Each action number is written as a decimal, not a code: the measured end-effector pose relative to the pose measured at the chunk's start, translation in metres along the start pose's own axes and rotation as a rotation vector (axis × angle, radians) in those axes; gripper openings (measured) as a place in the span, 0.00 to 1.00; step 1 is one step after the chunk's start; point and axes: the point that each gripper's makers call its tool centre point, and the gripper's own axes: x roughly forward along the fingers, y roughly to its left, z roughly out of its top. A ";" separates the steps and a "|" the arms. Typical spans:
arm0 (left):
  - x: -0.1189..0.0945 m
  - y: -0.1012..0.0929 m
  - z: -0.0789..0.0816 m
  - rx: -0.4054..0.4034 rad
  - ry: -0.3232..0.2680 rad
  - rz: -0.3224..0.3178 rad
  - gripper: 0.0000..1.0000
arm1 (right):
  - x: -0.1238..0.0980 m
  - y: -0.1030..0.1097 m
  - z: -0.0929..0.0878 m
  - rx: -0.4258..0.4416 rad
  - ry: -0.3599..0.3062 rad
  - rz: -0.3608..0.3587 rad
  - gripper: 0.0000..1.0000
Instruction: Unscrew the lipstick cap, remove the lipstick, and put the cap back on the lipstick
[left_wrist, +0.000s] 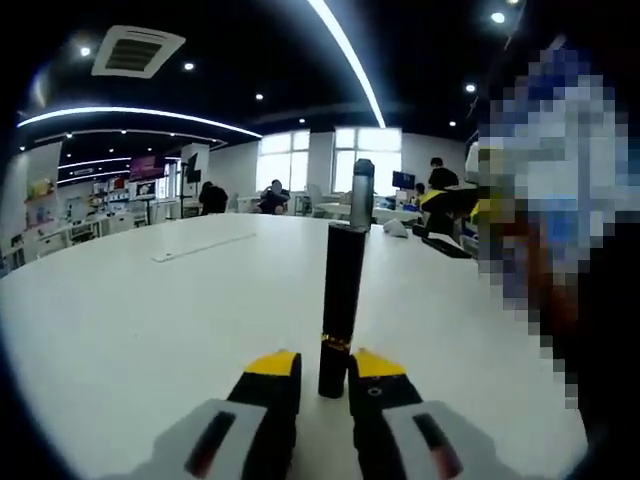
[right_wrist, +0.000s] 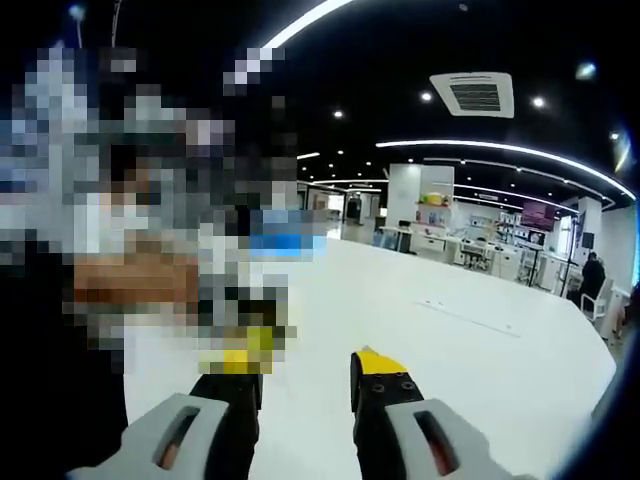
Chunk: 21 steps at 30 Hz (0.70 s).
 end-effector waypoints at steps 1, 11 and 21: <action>0.000 0.000 0.000 0.003 0.000 0.000 0.20 | 0.000 0.000 0.000 0.000 0.000 0.000 0.34; 0.002 0.003 -0.001 0.011 0.004 0.008 0.14 | -0.002 -0.001 0.000 0.002 -0.004 -0.004 0.34; 0.002 0.005 -0.001 0.022 0.002 0.021 0.13 | -0.001 -0.002 0.000 0.003 -0.003 -0.004 0.34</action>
